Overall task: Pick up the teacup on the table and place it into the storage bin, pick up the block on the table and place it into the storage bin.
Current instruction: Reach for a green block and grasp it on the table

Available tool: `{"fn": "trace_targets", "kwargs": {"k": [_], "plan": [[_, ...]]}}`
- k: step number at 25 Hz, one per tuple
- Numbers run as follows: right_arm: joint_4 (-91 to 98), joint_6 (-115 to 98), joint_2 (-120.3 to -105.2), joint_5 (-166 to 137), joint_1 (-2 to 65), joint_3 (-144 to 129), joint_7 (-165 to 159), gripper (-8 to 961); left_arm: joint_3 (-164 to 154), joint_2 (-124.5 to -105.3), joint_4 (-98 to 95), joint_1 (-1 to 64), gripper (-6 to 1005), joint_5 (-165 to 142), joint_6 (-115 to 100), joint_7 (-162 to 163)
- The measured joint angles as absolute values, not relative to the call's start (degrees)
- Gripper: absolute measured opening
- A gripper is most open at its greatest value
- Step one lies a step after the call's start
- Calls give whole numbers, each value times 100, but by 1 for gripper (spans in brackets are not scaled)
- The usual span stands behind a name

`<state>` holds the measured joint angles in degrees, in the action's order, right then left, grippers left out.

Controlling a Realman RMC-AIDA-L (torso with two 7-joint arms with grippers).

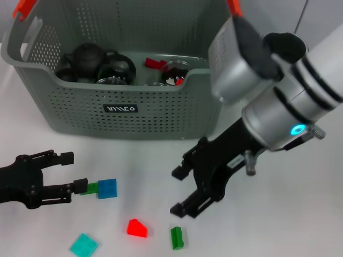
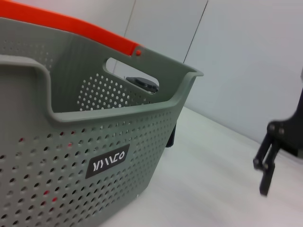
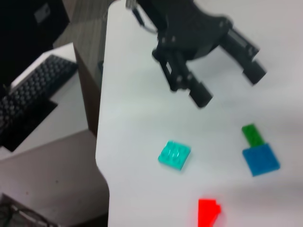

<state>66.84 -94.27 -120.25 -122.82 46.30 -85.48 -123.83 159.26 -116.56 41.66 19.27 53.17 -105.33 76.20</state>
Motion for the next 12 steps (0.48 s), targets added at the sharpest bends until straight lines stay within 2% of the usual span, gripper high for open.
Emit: {"fn": "trace_targets", "kwargs": {"k": [12], "plan": [[6698,-8381,-12051,-12690,4476,-10348,-12480,791,15926,-11680,4132,1916,871,5317,-10495,7605]]}}
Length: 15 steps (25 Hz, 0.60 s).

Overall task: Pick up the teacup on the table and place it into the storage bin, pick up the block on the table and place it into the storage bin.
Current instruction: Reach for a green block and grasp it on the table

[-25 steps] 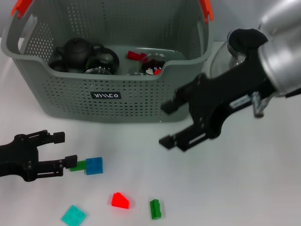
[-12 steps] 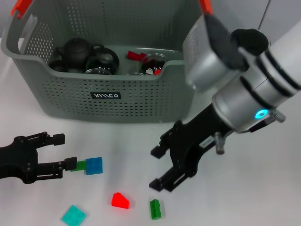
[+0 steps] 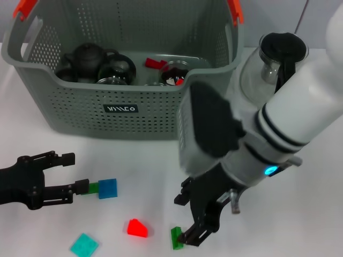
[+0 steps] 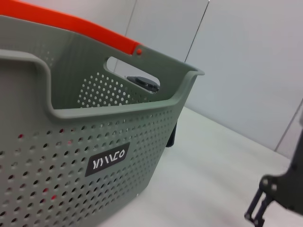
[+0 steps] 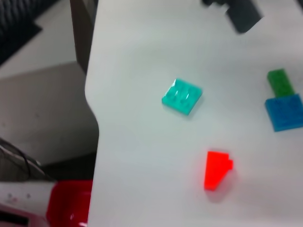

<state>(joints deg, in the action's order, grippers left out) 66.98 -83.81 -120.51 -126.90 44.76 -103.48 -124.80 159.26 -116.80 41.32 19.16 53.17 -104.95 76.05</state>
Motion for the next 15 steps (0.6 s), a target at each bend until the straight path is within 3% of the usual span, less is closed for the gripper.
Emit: {"fn": "trace_targets", "kwargs": {"k": [15], "plan": [[6622,-7852,-12074,-12709,4379,-11142,-12443,782,15966,-11712,4115,1918,872,5326,-10500,7598]]}}
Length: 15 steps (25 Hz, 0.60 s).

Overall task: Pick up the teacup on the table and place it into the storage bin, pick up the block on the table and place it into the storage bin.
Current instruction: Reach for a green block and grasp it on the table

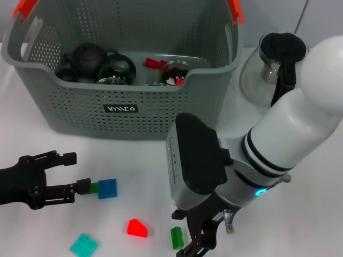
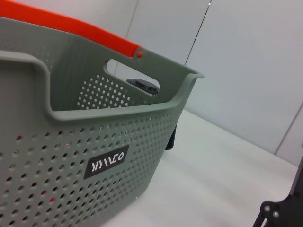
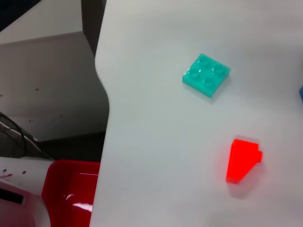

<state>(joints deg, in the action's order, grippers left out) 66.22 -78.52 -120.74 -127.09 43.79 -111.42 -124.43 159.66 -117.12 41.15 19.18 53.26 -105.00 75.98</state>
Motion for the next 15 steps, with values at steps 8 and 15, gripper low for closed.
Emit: {"fn": "trace_targets", "kwargs": {"k": [8,15], "plan": [[6516,-7534,-12085,-12708,4378,-11451,-12463,780,15974,-11717,4113,1925,872,5318,-10497,7588],[6329,-7270,-12090,-12709,4441,-11567,-12432,778,15972,-11715,4113,1919,871,5317,-10490,7585]]}}
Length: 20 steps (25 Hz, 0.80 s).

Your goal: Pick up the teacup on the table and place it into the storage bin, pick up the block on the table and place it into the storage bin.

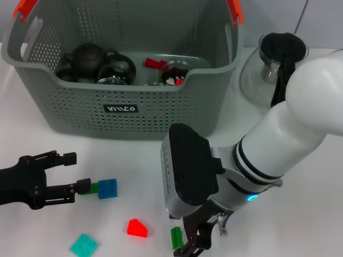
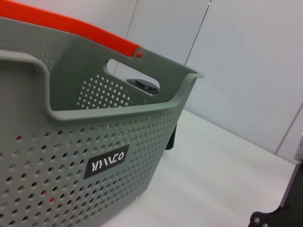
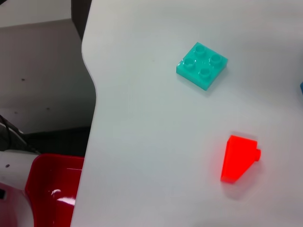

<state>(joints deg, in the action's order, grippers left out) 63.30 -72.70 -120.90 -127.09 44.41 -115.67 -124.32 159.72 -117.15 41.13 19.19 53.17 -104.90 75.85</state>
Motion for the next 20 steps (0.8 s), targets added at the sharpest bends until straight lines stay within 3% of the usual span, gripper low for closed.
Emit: {"fn": "trace_targets", "kwargs": {"k": [11,19,20], "plan": [[6257,-7090,-12094,-12708,4448,-11769,-12423,778,15969,-11716,4113,1925,871,5317,-10482,7585],[6235,-7039,-12094,-12708,4449,-11834,-12433,677,15969,-11716,4113,1919,872,5317,-10476,7586],[6224,-7038,-12094,-12706,4459,-11837,-12445,630,15970,-11716,4113,1917,872,5317,-10476,7586]]}}
